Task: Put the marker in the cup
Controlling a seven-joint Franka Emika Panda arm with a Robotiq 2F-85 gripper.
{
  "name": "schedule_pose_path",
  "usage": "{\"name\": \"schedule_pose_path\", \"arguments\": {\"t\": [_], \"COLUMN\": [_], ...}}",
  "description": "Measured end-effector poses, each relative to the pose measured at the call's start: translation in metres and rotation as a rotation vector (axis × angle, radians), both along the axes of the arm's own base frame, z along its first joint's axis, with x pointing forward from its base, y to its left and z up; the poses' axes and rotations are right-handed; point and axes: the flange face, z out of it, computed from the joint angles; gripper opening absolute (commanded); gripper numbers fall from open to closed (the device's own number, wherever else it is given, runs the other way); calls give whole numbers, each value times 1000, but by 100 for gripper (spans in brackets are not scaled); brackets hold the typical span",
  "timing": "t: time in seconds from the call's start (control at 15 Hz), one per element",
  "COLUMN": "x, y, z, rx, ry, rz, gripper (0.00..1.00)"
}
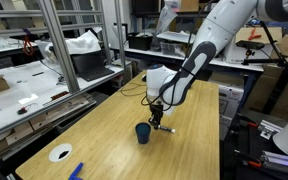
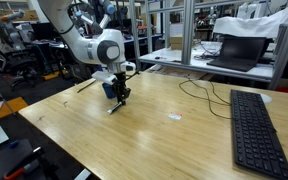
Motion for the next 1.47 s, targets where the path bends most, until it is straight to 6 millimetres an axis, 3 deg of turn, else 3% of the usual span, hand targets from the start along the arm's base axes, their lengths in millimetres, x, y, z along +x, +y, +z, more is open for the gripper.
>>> {"name": "schedule_pose_path", "arguments": {"t": [0.4, 0.53, 0.73, 1.07, 1.27, 1.47], "x": [4, 10, 13, -4, -19, -30], "y": [2, 6, 21, 53, 81, 99], "z": [6, 27, 77, 150, 168, 166], "rx": [9, 21, 26, -10, 0, 37], "ry": [-30, -79, -179, -333, -435, -513], "rz": [1, 8, 49, 115, 161, 187], "gripper": [5, 5, 5, 5, 5, 5]}}
